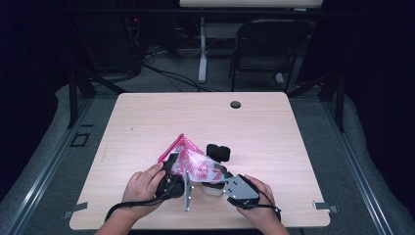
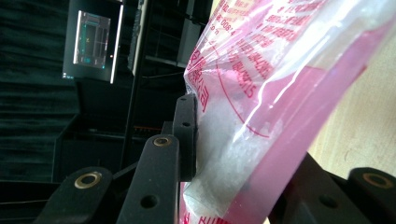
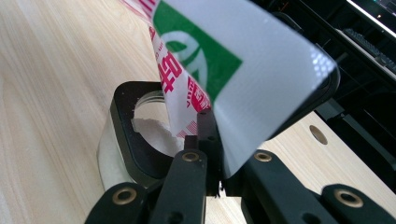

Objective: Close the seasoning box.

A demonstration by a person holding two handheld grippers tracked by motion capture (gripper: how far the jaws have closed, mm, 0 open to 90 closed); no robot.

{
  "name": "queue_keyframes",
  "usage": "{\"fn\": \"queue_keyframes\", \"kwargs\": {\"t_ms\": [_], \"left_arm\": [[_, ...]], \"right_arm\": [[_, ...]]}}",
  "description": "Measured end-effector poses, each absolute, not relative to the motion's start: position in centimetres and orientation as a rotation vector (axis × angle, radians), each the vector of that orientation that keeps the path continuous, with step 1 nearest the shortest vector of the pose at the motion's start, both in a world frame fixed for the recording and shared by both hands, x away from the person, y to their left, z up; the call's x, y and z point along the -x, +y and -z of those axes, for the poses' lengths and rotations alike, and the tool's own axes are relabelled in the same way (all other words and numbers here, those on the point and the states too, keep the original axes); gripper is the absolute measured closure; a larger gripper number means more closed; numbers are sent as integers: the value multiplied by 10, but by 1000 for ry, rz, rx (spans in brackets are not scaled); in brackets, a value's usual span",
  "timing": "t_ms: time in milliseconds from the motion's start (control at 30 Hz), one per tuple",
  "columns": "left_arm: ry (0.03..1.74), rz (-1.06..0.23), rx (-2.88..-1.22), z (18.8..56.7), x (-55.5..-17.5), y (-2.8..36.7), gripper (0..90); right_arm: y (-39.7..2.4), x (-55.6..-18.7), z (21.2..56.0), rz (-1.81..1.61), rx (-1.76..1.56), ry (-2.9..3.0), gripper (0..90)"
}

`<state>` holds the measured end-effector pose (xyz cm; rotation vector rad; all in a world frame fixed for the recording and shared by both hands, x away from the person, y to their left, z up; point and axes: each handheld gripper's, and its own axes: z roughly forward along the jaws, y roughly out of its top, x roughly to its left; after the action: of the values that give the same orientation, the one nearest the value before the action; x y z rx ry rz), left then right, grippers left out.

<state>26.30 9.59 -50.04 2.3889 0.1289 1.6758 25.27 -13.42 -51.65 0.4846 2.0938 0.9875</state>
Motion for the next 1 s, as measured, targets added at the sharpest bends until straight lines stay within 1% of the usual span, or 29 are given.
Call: {"fn": "queue_keyframes", "kwargs": {"t_ms": [167, 233, 400, 667, 1000], "left_arm": [[146, -1659, -2393, 502, -264, 97, 746], [161, -1632, -2400, 502, -265, 98, 747], [159, -1631, -2408, 503, -266, 99, 748], [164, -1630, -2423, 505, -267, 100, 750], [194, -1620, -2421, 505, -267, 105, 751]], "right_arm": [[-134, -252, 517, -990, -482, 2095, 872], [-134, -252, 516, -996, -483, 2097, 865], [-135, -251, 516, -1009, -481, 2098, 839], [-137, -252, 516, -1034, -495, 2099, 766], [-139, -250, 516, -1045, -502, 2104, 742]]}}
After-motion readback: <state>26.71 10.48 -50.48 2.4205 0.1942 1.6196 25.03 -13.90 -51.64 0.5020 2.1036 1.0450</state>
